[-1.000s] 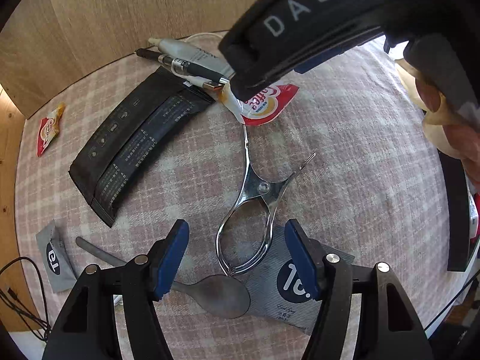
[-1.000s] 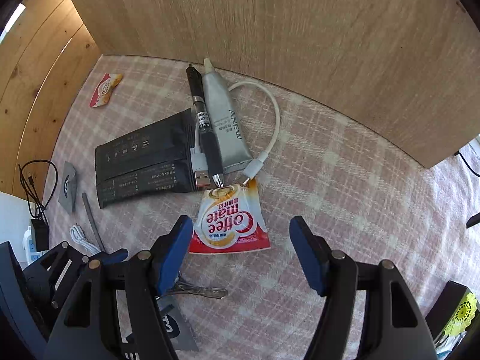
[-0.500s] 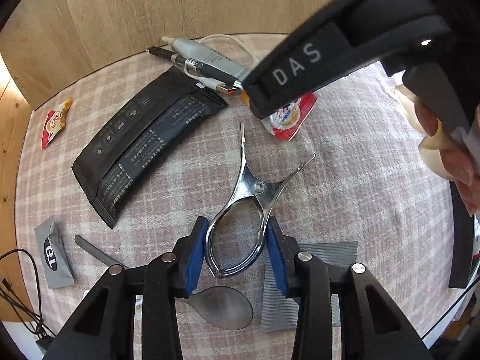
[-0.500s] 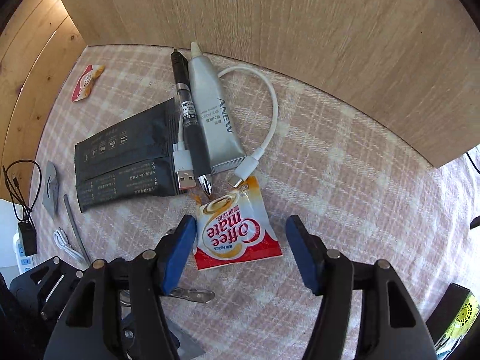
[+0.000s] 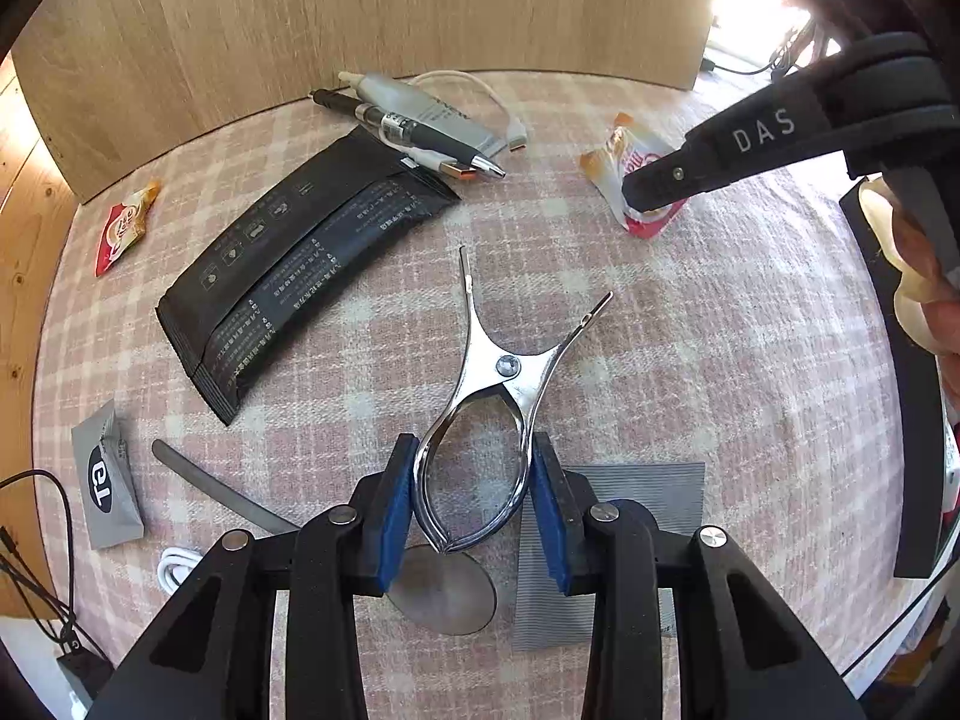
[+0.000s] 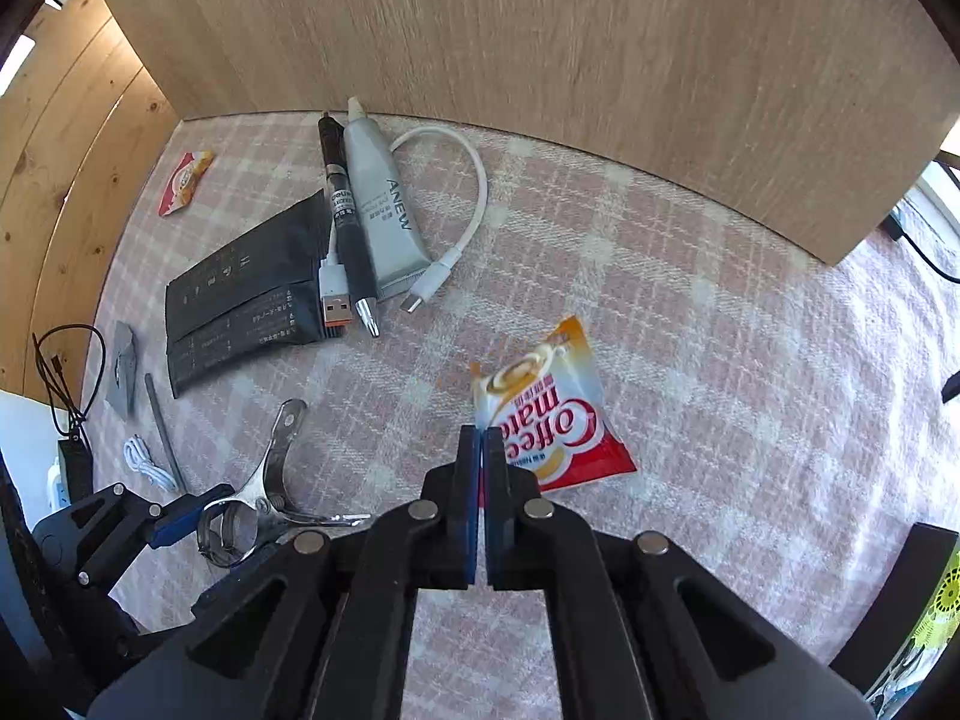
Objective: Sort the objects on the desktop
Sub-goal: 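Grasp the Coffee-mate sachet with the right gripper while the left grasps the metal nail clippers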
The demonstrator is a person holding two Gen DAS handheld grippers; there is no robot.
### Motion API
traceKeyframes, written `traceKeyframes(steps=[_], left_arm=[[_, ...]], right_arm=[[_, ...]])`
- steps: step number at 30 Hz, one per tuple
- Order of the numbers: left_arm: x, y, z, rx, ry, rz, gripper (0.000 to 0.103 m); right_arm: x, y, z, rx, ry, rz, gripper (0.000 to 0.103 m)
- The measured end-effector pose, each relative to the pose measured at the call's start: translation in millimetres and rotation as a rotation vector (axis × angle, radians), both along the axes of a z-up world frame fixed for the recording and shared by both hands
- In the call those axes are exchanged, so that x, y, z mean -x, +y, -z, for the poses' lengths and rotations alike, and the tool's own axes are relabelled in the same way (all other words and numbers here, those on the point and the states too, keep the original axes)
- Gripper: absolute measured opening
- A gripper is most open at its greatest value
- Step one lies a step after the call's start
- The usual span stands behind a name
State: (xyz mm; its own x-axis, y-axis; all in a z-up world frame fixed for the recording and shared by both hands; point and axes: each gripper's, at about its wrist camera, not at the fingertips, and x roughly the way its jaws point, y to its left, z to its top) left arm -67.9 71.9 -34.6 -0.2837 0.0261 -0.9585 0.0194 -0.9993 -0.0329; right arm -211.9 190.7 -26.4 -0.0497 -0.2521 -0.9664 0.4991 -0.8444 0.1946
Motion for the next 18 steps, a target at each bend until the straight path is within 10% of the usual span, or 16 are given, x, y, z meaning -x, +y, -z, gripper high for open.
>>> traceKeyframes(steps=[8,12,18], left_arm=[[1.2,2.8,-5.7,0.0,0.007,-0.008,0.034],[3.9,4.4,-13.1,-0.002,0.025,-0.005,0.034],[-2.6,-2.4,-10.0,-0.016,0.021,-0.021,0.034]], right_arm=[[-3.3,16.1,0.6,0.055,-0.056,0.001,0.002],[9.4,25.3,-11.7,0.003,0.002,0.072,0.062],[32.6,24.7,0.9,-0.024,-0.037,0.129,0.062]])
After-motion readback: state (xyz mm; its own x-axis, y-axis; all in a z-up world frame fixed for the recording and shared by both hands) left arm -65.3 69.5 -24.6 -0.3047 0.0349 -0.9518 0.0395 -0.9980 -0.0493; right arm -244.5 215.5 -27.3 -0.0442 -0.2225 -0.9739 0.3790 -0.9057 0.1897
